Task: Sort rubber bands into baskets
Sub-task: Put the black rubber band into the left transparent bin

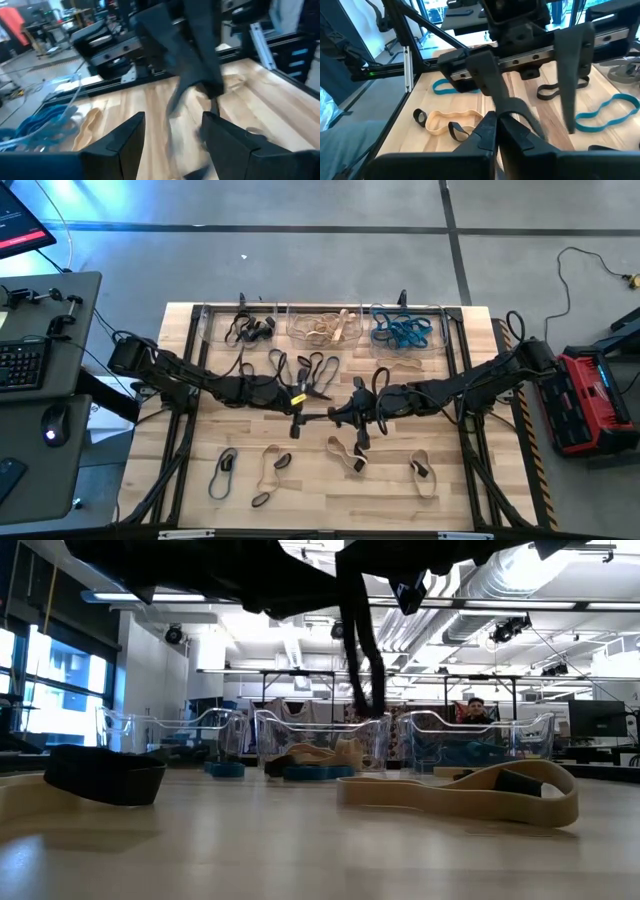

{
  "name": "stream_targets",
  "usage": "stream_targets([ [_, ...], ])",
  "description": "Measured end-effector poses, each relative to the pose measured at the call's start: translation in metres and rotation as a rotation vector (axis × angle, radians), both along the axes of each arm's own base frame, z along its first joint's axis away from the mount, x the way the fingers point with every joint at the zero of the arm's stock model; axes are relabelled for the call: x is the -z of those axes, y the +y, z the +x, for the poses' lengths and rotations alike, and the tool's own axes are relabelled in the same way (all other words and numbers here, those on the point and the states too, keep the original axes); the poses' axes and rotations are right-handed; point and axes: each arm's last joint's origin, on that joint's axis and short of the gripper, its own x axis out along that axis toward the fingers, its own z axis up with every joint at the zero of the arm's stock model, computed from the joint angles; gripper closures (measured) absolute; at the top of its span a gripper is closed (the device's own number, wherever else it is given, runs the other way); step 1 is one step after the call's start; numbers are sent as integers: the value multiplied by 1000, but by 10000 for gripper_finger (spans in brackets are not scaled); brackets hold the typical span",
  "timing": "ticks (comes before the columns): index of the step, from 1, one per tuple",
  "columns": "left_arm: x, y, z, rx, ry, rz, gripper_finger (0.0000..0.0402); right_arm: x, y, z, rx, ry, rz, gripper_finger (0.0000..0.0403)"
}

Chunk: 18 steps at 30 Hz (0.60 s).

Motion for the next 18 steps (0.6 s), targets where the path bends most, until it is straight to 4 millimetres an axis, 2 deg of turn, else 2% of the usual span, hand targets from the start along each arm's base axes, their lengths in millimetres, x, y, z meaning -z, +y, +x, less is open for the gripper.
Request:
stream_targets([
  [11, -3, 1, 1, 5, -27, -3, 218, -2, 0, 0, -16, -16, 3, 402],
  [14, -4, -1, 1, 68, -43, 37, 243, -2, 0, 1, -22, -17, 4, 402],
  [18, -6, -3, 1, 126, -64, 67, 313, -2, 1, 0, -62, -23, -18, 402],
])
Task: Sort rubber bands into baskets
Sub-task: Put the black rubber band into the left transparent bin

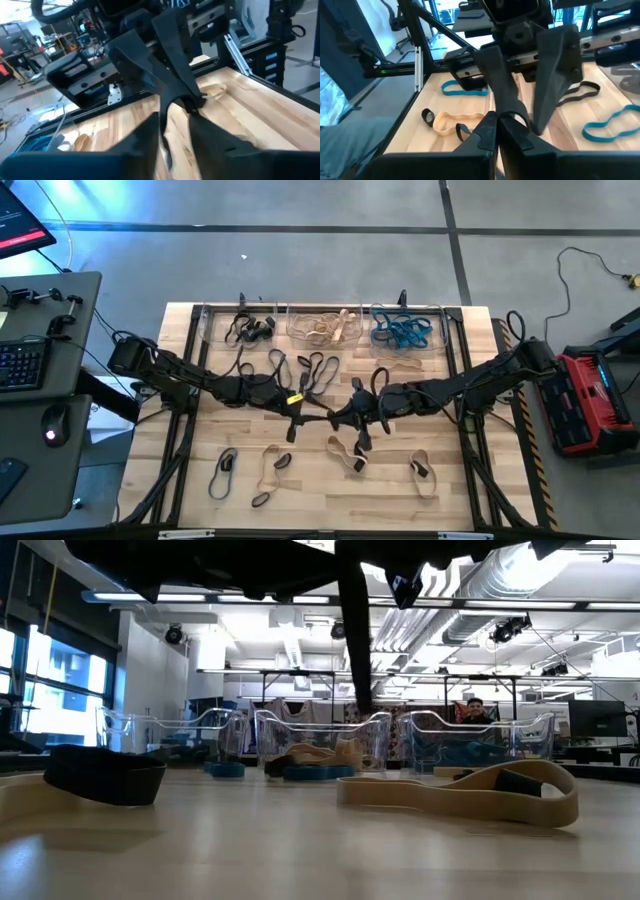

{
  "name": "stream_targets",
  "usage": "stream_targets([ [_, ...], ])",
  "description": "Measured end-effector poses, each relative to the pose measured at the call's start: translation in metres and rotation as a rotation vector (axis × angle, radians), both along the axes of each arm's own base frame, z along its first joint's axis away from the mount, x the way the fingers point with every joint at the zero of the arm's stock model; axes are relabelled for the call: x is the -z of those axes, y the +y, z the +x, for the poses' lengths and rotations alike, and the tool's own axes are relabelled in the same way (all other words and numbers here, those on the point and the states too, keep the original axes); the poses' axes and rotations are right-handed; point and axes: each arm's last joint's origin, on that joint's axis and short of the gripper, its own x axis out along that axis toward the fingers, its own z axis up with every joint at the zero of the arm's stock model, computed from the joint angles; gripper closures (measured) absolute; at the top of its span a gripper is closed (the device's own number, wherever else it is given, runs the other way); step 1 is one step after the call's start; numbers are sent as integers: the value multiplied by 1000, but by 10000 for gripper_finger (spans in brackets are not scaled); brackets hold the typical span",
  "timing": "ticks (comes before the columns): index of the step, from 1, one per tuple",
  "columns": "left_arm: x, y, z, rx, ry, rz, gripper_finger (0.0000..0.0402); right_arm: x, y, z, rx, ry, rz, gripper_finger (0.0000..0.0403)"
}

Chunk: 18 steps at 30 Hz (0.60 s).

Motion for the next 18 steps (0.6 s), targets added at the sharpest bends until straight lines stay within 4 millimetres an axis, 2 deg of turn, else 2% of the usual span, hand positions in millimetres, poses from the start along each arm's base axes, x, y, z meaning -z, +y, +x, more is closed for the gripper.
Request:
stream_targets([
  [4, -2, 1, 0, -8, -20, 0, 390, 0, 0, 0, -6, -2, -10, 402],
  [10, -3, 1, 1, -16, -29, -2, 399, 1, 0, 0, -2, 5, -13, 387],
  [18, -5, 7, -2, -148, -9, 15, 401, 1, 0, 0, 0, 6, -14, 303],
])
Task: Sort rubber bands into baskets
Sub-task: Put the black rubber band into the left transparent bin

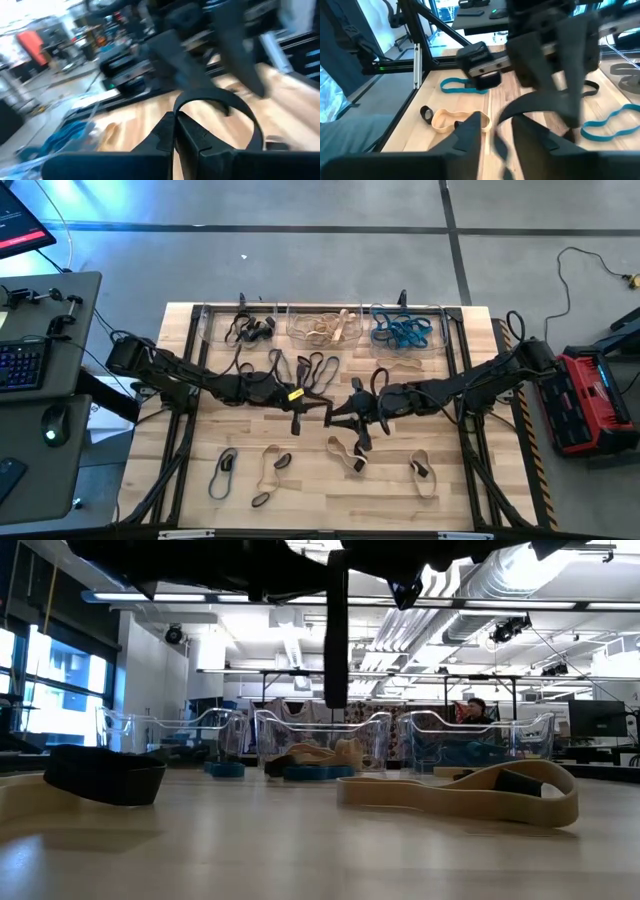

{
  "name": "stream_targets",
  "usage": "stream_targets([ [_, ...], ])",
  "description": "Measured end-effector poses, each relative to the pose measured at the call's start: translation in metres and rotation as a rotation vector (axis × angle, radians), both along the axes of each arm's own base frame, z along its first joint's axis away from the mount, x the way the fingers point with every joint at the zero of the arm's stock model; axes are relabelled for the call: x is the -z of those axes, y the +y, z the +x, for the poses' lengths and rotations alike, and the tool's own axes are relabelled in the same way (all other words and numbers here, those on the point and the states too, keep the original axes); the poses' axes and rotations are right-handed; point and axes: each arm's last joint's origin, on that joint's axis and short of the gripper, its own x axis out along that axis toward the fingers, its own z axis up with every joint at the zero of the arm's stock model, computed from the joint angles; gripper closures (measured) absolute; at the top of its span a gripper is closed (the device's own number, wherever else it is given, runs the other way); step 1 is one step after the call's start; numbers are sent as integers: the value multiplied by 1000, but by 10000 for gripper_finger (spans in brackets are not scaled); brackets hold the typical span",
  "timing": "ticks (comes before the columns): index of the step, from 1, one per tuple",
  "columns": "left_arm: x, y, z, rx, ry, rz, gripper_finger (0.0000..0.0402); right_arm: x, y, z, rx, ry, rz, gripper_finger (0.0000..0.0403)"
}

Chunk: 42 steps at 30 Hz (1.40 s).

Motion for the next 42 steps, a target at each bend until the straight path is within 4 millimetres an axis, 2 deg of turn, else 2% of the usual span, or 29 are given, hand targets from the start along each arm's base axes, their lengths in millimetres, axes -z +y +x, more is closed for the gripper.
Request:
stream_targets([
  [5, -12, 6, -13, -125, 59, 15, 401, 2, 0, -1, 10, 20, -3, 251],
  [9, -26, 18, -31, -255, 112, 5, 401, 5, -1, -1, 34, 46, -21, 225],
  [15, -45, 51, -67, -501, 194, -52, 401, 8, -3, -2, 78, 80, -46, 218],
  [21, -55, 92, -107, -769, 265, -79, 401, 9, -3, -3, 82, 90, -51, 217],
  [25, -56, 121, -126, -908, 307, -92, 401, 10, -3, -3, 83, 102, -55, 217],
  [35, -46, 182, -159, -1057, 394, -171, 401, 11, -3, -3, 90, 110, -38, 217],
  [42, -26, 215, -176, -1125, 486, -288, 401, 11, -5, -3, 95, 110, -37, 217],
])
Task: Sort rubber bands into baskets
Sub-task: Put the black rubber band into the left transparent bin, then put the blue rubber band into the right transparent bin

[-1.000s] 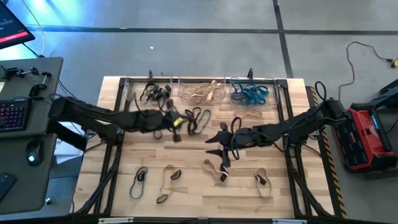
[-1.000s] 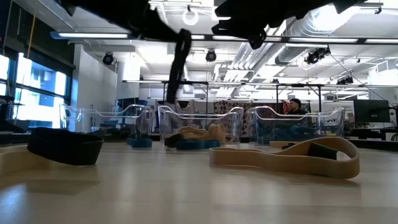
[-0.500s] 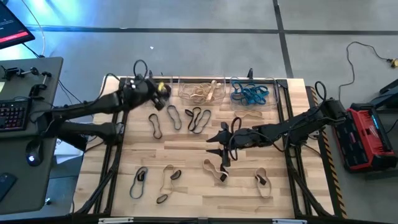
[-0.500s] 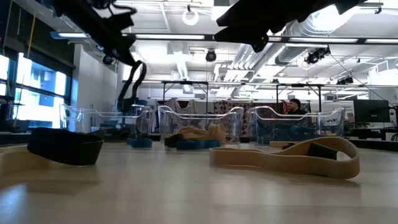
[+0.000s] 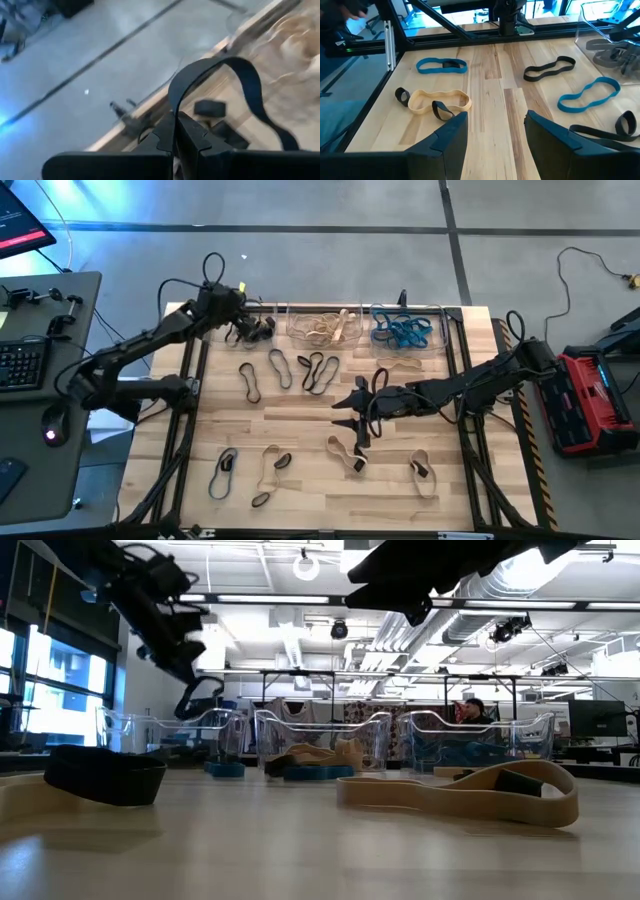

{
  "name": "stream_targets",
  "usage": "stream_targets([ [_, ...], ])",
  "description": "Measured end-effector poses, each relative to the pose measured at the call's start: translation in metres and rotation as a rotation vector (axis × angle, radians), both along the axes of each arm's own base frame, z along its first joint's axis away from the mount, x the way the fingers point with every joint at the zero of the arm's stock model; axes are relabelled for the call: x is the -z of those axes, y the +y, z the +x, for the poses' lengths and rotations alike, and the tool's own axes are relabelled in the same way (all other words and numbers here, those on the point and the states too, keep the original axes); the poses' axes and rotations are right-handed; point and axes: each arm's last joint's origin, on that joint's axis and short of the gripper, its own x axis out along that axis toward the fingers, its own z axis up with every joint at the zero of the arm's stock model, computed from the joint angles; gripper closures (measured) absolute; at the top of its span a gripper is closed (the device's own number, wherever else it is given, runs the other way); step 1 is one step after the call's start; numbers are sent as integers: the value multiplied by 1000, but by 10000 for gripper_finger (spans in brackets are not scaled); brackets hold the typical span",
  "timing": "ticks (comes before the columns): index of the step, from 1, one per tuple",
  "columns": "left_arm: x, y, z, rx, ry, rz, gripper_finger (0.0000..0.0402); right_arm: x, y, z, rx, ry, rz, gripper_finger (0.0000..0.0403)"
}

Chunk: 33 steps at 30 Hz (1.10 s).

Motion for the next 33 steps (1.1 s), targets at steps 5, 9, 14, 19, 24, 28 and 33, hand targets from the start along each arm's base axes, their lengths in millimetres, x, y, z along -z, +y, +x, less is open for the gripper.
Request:
stream_targets([
  [5, 18, 16, -4, -55, 54, -70, 401, 0, 0, 0, 0, 0, 0, 217],
  [9, 29, 23, -4, -74, 88, -116, 401, 0, 0, 0, -1, 0, -2, 217],
  [14, 36, 22, 1, -60, 110, -151, 386, 0, 0, 0, -1, 0, -2, 217],
  [19, 31, 13, 8, -12, 100, -133, 341, 0, 0, 0, -2, 0, -1, 217],
  [24, 23, -5, 15, 52, 92, -128, 288, 0, 0, 0, -3, 2, -3, 217],
  [28, 15, -27, 18, 125, 49, -181, 258, 2, 0, -1, -2, 18, -4, 217],
  [33, 7, -64, 23, 250, -67, -351, 248, 3, 0, -2, -3, 38, -10, 217],
])
